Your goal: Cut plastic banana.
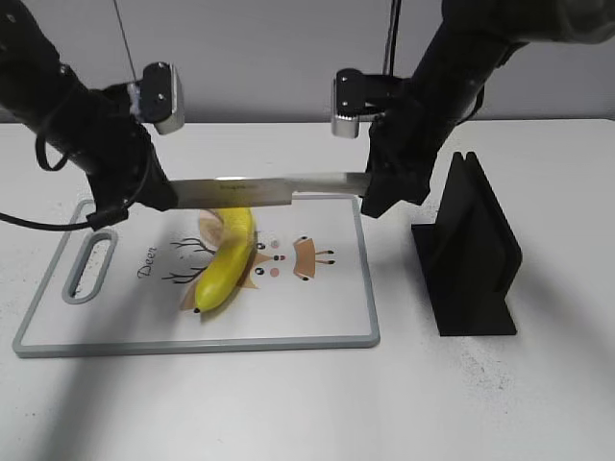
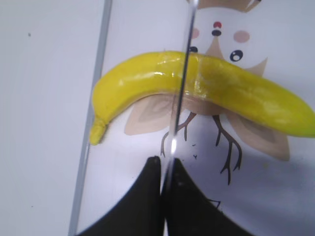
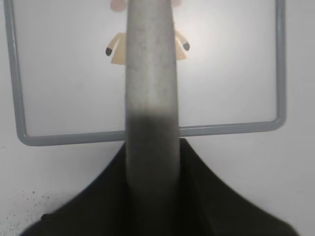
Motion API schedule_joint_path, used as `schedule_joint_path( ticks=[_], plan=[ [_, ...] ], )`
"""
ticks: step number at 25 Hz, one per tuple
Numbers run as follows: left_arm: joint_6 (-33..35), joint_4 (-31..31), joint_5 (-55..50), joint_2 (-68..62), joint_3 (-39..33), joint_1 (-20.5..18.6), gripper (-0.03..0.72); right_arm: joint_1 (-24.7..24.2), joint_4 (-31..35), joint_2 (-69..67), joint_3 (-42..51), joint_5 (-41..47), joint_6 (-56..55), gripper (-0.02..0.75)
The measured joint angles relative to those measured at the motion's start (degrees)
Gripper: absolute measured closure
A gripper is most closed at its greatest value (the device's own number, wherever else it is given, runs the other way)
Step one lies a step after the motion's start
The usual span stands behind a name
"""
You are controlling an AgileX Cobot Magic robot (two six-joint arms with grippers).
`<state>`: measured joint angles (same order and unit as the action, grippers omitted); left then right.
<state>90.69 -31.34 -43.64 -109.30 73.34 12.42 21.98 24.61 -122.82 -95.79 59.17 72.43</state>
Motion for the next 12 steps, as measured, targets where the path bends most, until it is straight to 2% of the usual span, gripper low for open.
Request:
schedule_joint_path(
  ticks=[12],
  plan=[
    [-0.1,-0.5,-2.6,11.0,0.0,0.0,0.691,0.1,0.0,9.7,-0.1,1.9,-0.2,0.563]
  ],
)
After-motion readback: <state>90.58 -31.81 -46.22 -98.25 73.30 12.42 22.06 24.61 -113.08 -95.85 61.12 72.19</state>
